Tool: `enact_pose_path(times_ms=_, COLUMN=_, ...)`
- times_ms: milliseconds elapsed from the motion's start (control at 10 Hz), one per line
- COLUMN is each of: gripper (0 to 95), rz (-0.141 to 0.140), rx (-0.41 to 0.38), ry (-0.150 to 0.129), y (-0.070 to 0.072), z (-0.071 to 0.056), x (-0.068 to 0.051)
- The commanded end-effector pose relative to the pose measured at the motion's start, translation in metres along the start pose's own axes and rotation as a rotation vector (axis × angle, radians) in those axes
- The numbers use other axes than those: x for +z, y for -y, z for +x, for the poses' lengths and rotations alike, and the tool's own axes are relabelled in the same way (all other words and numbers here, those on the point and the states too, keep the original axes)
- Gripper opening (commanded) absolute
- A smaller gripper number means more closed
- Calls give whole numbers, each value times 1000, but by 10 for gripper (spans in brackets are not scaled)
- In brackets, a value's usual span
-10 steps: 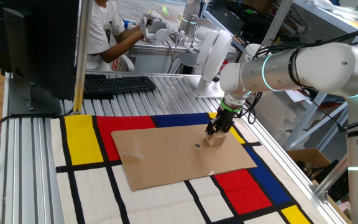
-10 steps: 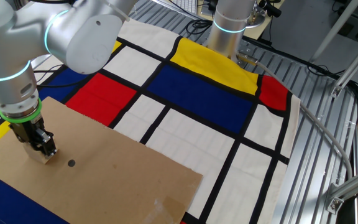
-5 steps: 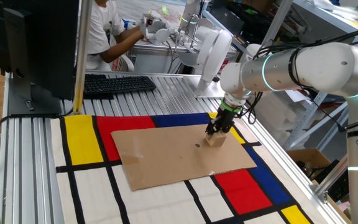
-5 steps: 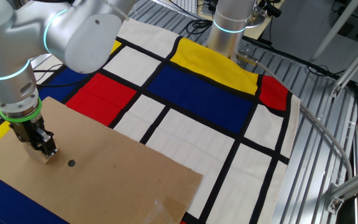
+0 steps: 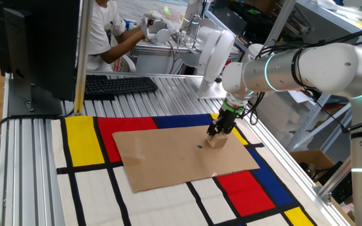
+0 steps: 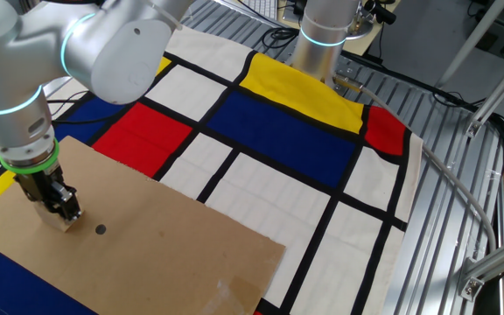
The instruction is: Hold a small block with the gripper and sweep it from left to right on the table
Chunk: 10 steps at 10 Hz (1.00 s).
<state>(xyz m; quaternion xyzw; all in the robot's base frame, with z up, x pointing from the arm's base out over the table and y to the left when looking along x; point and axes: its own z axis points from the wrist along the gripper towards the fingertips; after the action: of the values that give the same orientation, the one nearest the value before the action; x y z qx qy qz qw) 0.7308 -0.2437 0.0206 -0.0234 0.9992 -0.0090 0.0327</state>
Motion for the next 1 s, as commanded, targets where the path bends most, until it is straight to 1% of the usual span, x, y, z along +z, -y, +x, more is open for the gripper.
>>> enact_pose_path(times_ms=100, gripper=0, rz=-8, rx=8, ry=-3, y=-4, z=3, x=0)
enact_pose_path(times_ms=200, gripper=0, rz=10, rx=0, ry=6, y=-5, z=2, x=-1)
enact_pose_path(times_ms=300, gripper=0, rz=10, rx=1, ry=6, y=-6, z=2, x=-1)
enact_pose_path(times_ms=400, gripper=0, rz=-3, rx=2, ry=4, y=-7, z=2, x=-1)
enact_pose_path(times_ms=500, gripper=0, rz=-7, rx=3, ry=1, y=-7, z=2, x=-1)
enact_pose_path(times_ms=600, gripper=0, rz=-18, rx=6, ry=-3, y=-7, z=2, x=-2)
enact_pose_path(times_ms=800, gripper=0, rz=-11, rx=4, ry=0, y=-6, z=2, x=-3)
enact_pose_path(times_ms=1000, gripper=0, rz=-16, rx=6, ry=1, y=-6, z=2, x=-3)
